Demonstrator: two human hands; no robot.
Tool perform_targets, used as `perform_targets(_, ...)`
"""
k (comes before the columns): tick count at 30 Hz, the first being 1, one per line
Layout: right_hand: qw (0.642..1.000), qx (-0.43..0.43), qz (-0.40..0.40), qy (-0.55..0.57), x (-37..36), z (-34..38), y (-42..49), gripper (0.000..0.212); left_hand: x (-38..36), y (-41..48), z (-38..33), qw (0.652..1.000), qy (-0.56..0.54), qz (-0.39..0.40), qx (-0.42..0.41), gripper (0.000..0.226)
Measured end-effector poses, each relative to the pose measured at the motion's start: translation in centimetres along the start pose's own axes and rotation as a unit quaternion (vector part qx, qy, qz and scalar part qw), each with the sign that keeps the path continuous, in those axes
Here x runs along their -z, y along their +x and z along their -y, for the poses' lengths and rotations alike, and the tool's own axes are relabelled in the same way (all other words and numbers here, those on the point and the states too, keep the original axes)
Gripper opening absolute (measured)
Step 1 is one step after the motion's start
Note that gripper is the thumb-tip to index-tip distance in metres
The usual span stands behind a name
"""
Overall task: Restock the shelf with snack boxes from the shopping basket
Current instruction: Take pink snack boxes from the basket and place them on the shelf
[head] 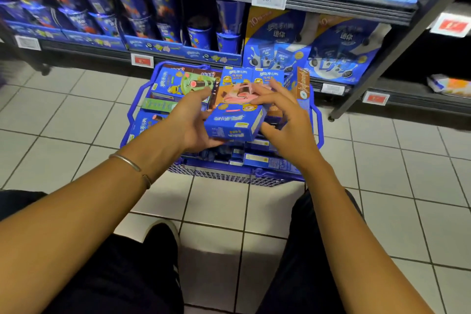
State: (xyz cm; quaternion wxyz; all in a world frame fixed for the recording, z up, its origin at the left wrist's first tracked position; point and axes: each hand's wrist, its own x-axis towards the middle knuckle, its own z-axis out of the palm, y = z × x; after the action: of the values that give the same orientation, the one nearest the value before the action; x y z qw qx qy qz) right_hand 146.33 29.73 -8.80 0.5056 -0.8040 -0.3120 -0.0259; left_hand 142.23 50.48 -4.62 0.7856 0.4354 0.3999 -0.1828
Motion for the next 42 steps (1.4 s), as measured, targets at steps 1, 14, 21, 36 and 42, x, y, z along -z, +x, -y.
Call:
perform_targets(1, 1.000, 0.003, 0.005, -0.010, -0.4, 0.3, 0.2, 0.035, 0.0, -0.2, -0.1, 0.999, 0.015, 0.028, -0.003, 0.043)
perform_targets(14, 0.961, -0.168, -0.112, 0.188, -2.3, -0.2, -0.2, 0.038, 0.4, -0.1, -0.8, 0.969, 0.198, 0.027, -0.148, 0.009)
perform_targets(21, 0.998, -0.035, 0.010, 0.055, -1.8, -0.1, 0.3, 0.048, 1.7, -1.5, -2.2, 0.979, 0.174, 0.101, -0.033, 0.049)
perform_targets(36, 0.944, -0.298, 0.029, 0.137, -2.2, 0.5, 1.3, 0.049, 0.2, -0.3, -0.4, 0.969, 0.113, 0.029, -0.216, 0.015)
perform_targets(42, 0.909, -0.332, 0.173, -0.186, -1.4, -5.6, -1.8, 0.031, 0.6, -0.7, -1.2, 0.972, 0.096, -0.001, -0.213, 0.021)
